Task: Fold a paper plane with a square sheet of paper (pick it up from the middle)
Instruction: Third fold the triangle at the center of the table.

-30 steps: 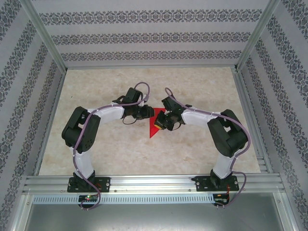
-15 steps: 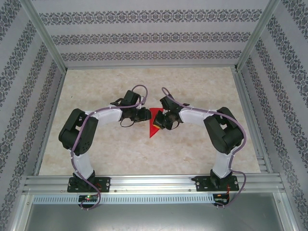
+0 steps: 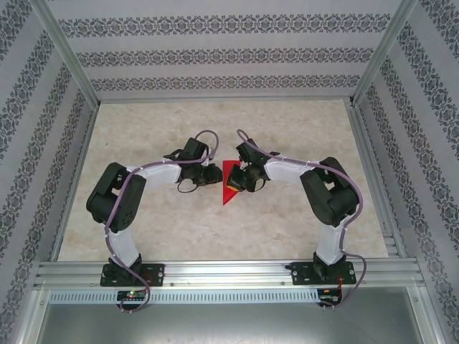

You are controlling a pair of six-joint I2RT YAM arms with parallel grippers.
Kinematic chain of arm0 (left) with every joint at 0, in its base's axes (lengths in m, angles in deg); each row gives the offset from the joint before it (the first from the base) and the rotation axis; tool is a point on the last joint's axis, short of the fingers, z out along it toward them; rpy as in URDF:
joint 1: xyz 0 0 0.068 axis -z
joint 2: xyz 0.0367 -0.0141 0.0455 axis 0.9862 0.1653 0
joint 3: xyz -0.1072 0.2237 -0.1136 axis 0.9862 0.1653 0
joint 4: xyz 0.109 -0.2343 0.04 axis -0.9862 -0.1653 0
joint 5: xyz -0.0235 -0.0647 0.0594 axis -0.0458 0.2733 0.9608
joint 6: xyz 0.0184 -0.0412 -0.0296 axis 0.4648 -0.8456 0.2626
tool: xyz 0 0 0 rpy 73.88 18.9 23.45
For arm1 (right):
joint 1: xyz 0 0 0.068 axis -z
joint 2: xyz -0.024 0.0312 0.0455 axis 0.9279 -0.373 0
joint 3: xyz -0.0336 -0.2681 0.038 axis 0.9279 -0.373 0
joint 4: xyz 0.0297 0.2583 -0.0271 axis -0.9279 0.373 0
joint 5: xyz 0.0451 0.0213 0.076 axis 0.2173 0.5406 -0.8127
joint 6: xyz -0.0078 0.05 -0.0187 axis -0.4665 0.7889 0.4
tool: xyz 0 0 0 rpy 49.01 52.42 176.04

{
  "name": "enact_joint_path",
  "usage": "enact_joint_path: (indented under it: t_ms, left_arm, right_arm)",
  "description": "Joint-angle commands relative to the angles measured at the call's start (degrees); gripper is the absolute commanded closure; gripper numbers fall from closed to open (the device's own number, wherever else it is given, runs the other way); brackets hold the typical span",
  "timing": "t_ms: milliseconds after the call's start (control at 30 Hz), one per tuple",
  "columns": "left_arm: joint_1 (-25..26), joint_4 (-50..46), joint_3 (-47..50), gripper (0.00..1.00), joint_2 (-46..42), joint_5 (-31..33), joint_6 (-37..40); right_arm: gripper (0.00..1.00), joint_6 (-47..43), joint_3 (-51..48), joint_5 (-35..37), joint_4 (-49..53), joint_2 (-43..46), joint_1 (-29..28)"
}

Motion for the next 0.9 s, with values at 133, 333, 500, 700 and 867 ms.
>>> enact_joint_path:
  t_ms: [133, 333, 500, 700, 867]
  left_arm:
    - [-0.31, -0.99, 0.99, 0.76, -2.07, 0.64, 1.34]
    - [-0.26, -1.16, 1.34, 0.77, -2.14, 0.58, 1.35]
    - [-0.34, -0.92, 1.64, 0.77, -2.05, 0.39, 1.26]
    - [-0.25, -0.65, 1.90, 0.79, -2.05, -0.76, 1.23]
    - [-0.30, -0.11, 2.65, 0.80, -2.31, -1.79, 1.01]
  right_arm:
    - [0.90, -3.30, 2.42, -0.67, 2.72, -2.00, -1.01]
    - [0.91, -3.19, 3.00, -0.34, 2.41, -2.37, -0.92]
    - [0.91, -1.99, 2.42, 0.36, 0.60, -1.86, -0.63]
    - [0.91, -1.89, 2.42, 0.37, 0.62, -2.21, -0.48]
    - [0.91, -2.02, 2.47, 0.55, 0.64, -2.23, -0.21]
